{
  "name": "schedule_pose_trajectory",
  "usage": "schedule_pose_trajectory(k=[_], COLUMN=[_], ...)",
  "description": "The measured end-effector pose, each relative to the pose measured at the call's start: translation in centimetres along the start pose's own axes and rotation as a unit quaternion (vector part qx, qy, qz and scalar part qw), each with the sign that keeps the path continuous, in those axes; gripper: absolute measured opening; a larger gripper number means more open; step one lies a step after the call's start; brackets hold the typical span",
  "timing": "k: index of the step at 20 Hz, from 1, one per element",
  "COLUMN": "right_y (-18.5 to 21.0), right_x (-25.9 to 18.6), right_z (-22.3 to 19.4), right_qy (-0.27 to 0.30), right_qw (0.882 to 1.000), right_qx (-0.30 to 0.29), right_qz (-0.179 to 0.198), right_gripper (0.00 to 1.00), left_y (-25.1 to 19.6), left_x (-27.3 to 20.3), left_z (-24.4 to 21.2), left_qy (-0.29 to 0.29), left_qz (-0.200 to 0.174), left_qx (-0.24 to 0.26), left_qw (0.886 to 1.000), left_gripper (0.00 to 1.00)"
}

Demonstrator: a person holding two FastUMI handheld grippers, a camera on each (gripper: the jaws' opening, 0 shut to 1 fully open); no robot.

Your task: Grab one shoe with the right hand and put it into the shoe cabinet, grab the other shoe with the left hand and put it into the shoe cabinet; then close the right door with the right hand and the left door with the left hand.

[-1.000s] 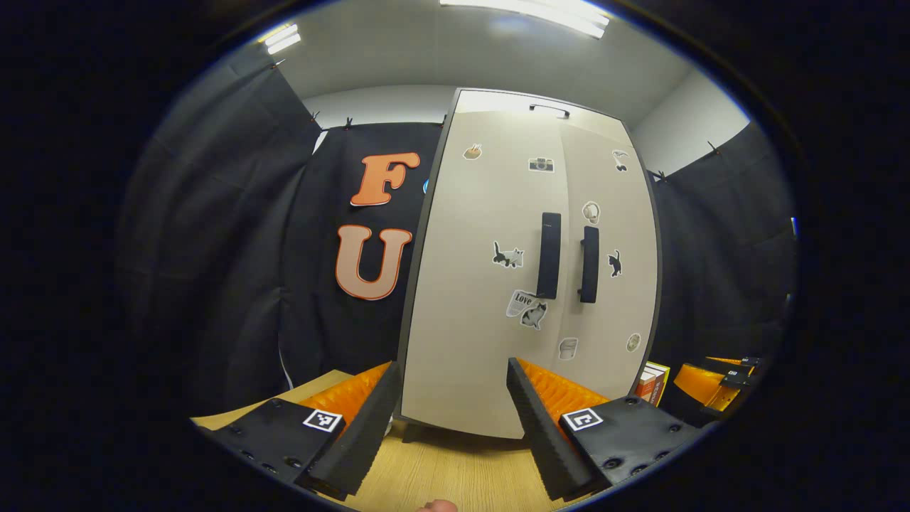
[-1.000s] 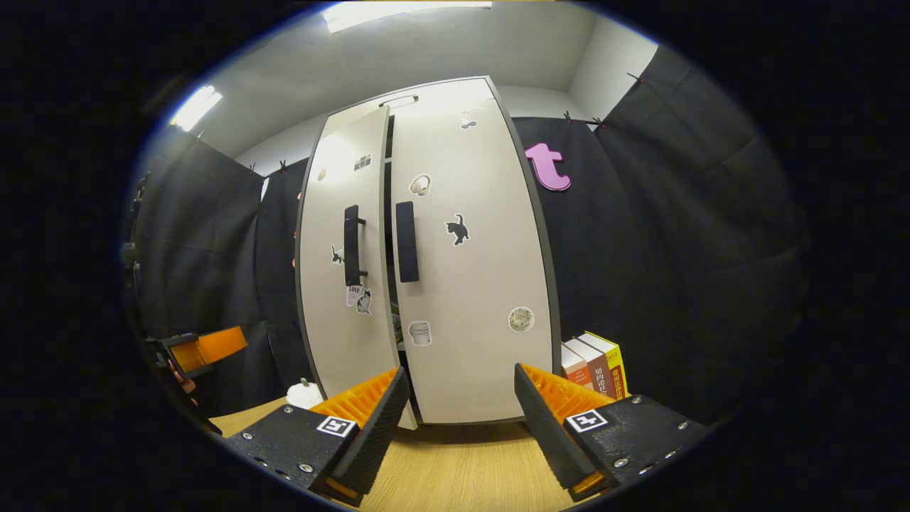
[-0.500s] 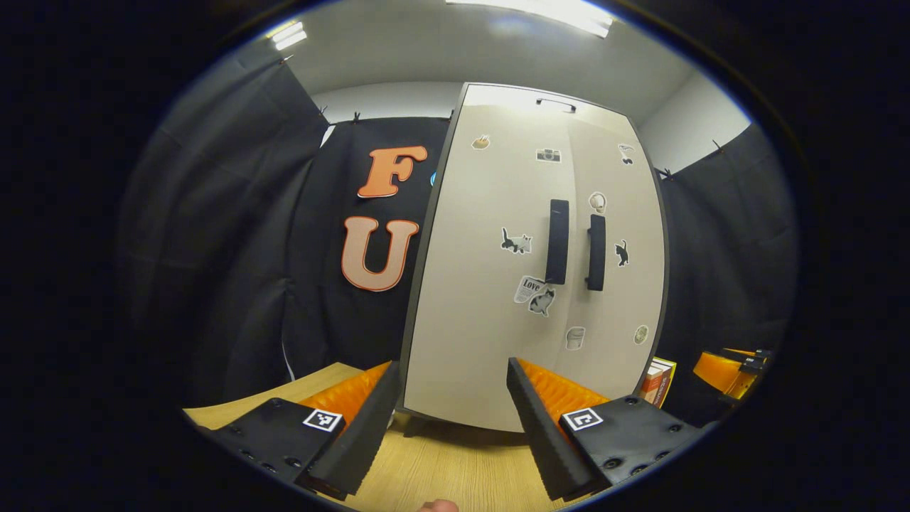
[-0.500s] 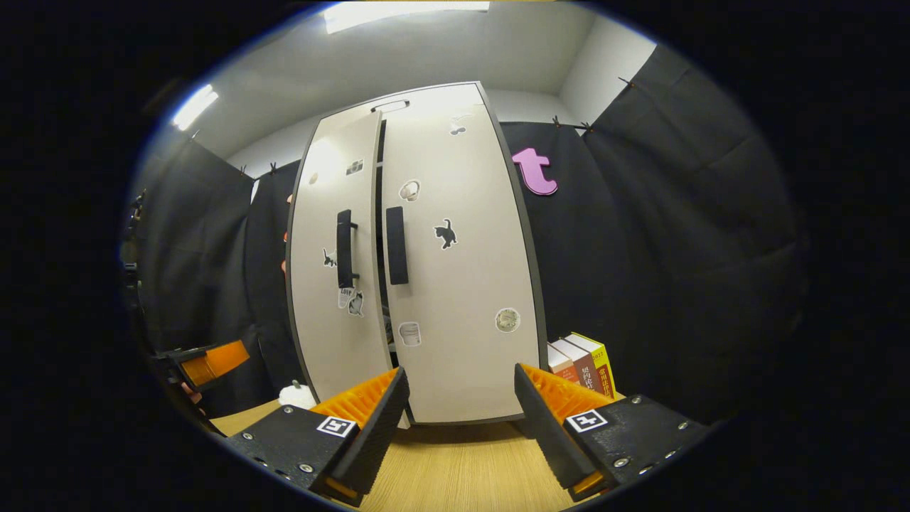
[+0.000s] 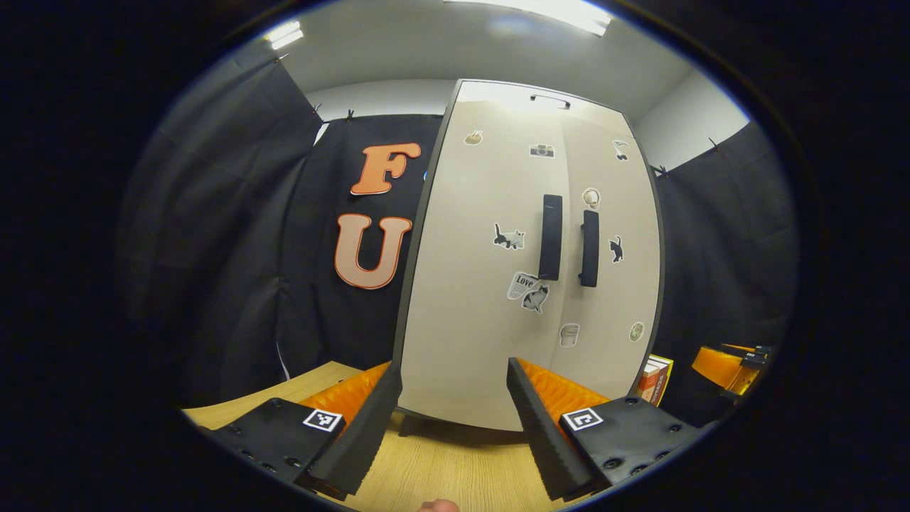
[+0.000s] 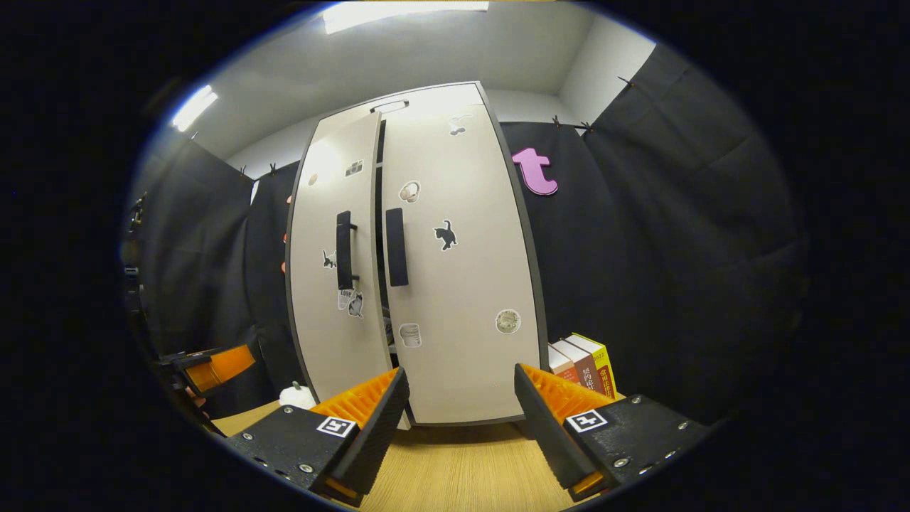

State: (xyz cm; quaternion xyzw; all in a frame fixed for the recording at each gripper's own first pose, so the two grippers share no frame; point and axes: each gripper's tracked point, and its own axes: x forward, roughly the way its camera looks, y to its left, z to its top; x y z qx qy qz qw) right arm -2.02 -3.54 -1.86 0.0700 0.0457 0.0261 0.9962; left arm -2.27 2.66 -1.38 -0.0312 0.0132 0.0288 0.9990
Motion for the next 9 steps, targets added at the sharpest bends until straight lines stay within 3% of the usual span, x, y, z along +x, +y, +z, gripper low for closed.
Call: schedule_pose_trajectory(k=[9], right_y=[0.16], right_x=[0.11], right_z=[-0.17], right_qy=[0.005], right_qw=[1.000], right_qx=[0.001], right_qz=[0.003], right_gripper=[0.92], left_y=[0.07], left_x=[0.06], left_z=[-0.17], left_qy=[0.002], left_qz=[0.000], left_qx=[0.003], left_qw=[1.000], left_gripper=[0.96])
